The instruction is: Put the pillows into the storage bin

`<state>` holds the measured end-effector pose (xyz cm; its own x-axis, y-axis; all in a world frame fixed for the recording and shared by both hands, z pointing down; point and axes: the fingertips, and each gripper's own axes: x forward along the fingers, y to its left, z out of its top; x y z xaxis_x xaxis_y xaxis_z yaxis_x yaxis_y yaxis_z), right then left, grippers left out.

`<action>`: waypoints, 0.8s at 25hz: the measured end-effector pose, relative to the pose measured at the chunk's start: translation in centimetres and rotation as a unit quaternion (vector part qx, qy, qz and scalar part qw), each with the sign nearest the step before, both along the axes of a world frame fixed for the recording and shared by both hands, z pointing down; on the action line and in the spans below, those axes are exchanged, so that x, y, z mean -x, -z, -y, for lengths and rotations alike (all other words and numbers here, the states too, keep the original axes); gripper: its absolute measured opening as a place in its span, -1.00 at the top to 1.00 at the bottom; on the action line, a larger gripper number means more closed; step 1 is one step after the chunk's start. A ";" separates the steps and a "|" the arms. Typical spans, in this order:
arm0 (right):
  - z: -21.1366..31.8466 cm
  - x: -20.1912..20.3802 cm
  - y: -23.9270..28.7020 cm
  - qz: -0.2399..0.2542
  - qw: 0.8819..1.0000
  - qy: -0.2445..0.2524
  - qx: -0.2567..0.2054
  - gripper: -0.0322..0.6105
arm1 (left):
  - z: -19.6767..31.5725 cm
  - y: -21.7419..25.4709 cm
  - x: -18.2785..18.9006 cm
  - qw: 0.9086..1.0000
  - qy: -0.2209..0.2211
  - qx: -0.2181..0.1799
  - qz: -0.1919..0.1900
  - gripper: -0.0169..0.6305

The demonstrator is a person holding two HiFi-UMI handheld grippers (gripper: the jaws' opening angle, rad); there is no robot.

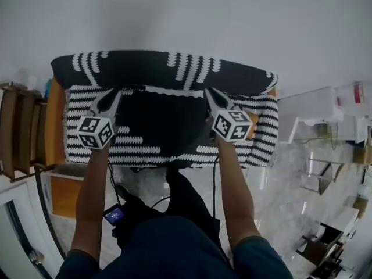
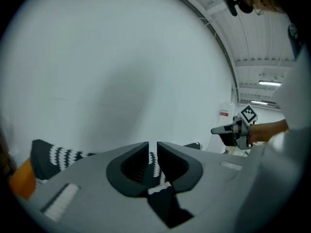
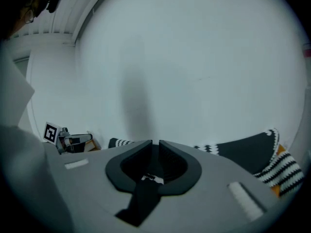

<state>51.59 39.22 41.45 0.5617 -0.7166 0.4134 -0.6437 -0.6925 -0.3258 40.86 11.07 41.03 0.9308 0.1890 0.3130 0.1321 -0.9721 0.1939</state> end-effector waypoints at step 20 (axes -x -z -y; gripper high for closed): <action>-46.3 -10.6 -30.4 0.227 0.946 -0.210 0.094 0.38 | -38.7 -31.2 -20.1 0.952 -0.176 0.098 0.232 0.57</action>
<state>62.23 85.57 71.81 0.5144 -0.3594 0.7786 -0.1217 -0.9294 -0.3485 60.96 49.73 72.23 0.5687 0.5609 0.6017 0.2997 -0.8225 0.4834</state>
